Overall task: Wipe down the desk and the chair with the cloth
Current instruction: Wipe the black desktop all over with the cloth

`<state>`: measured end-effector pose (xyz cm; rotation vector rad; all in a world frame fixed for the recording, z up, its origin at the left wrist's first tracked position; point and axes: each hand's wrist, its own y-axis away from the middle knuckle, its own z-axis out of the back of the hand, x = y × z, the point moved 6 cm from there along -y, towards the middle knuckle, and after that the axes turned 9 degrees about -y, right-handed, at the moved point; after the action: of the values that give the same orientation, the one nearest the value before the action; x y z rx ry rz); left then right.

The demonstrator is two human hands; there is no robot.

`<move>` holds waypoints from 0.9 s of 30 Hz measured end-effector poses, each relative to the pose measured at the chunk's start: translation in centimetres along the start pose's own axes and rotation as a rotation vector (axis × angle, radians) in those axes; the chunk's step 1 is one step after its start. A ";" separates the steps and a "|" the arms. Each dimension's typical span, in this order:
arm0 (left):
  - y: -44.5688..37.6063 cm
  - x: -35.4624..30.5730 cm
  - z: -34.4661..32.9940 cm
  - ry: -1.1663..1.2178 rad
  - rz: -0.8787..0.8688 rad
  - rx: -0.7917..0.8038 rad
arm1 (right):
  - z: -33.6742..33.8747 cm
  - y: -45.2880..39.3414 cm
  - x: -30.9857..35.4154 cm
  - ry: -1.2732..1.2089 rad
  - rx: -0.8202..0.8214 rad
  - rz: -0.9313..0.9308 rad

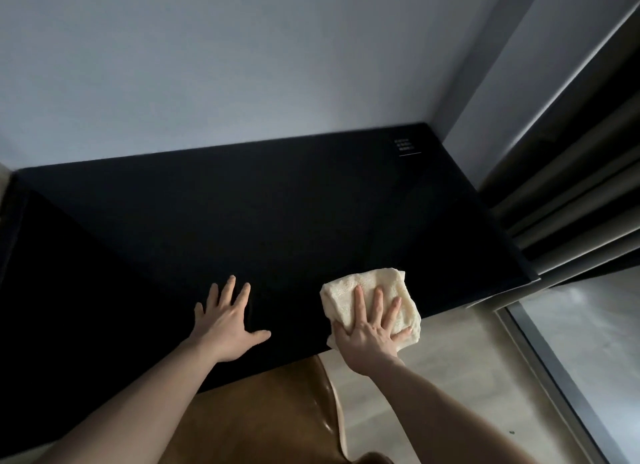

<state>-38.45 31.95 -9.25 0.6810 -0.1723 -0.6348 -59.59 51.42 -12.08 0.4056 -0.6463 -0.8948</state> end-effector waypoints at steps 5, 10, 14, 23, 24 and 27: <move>-3.4 -8.3 1.2 0.030 0.114 0.117 | 7.5 -4.9 -9.2 -0.008 -0.028 -0.067; -4.2 -10.7 1.0 0.044 0.267 0.283 | 13.5 -9.0 -15.7 -0.042 -0.078 -0.127; -4.4 -11.0 1.0 0.074 0.313 0.378 | 17.5 -11.0 -18.9 -0.038 -0.145 -0.183; -3.9 -11.8 1.6 0.057 0.292 0.395 | 21.2 -14.7 -21.6 -0.030 -0.246 -0.161; -3.8 -11.9 1.7 0.050 0.294 0.391 | 21.1 -14.7 -21.6 -0.020 -0.244 -0.165; -3.6 -11.8 1.9 0.046 0.302 0.379 | 20.3 -13.7 -20.4 0.000 -0.219 -0.181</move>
<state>-50.26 35.85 -9.42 1.0109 -0.3510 -0.2964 -90.49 59.05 -12.00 0.2698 -0.5102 -1.1261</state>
